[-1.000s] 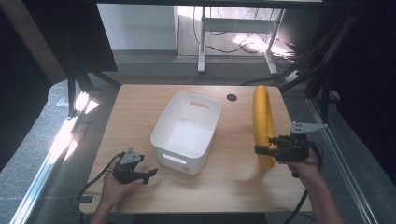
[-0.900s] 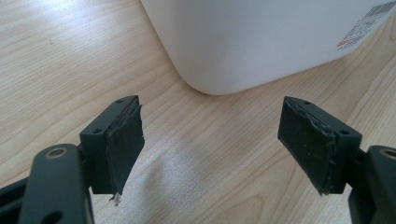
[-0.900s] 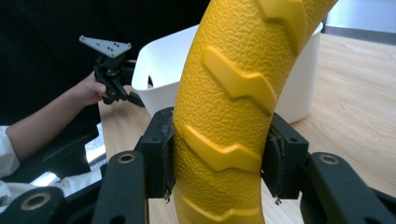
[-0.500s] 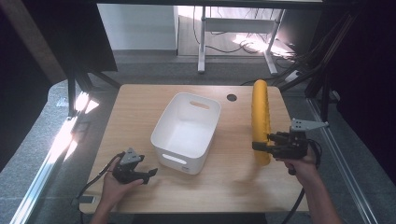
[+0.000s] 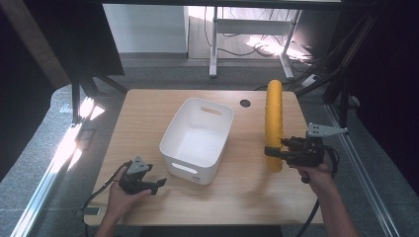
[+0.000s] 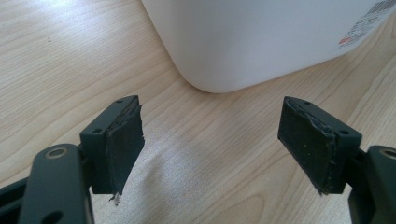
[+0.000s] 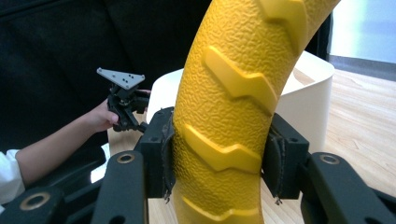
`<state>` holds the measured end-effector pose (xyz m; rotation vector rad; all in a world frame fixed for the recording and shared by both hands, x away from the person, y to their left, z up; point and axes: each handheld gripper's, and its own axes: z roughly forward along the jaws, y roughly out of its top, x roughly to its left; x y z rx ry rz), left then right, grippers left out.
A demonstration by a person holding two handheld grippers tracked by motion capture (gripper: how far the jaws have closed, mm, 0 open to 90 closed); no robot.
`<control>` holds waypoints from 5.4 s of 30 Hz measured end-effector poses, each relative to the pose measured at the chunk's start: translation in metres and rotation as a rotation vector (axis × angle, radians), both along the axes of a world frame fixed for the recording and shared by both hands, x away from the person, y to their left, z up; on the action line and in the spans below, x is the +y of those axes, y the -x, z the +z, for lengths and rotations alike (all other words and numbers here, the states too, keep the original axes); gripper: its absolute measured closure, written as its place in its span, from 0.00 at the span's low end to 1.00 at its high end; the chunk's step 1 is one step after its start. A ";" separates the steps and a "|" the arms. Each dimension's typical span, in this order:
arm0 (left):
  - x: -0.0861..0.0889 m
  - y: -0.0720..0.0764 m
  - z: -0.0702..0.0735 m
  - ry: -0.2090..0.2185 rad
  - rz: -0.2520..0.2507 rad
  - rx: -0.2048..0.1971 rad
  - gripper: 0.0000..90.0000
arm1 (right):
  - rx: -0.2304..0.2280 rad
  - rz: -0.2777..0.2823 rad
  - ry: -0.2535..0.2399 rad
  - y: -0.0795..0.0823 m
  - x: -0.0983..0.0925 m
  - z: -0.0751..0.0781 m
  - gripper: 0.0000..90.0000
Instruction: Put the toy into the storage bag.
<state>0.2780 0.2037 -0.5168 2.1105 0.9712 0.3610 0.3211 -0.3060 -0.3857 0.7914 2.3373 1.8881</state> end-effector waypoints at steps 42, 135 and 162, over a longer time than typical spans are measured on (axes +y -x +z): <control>0.001 -0.001 -0.002 -0.010 -0.002 0.013 0.25 | -0.100 -0.018 -0.097 -0.001 0.035 0.034 0.57; 0.000 -0.002 -0.004 -0.022 -0.011 0.022 0.25 | -0.156 0.225 -0.102 -0.035 0.174 0.063 0.56; -0.001 -0.001 -0.004 -0.024 -0.011 0.023 0.25 | -0.139 0.308 -0.091 -0.028 0.184 0.049 0.56</control>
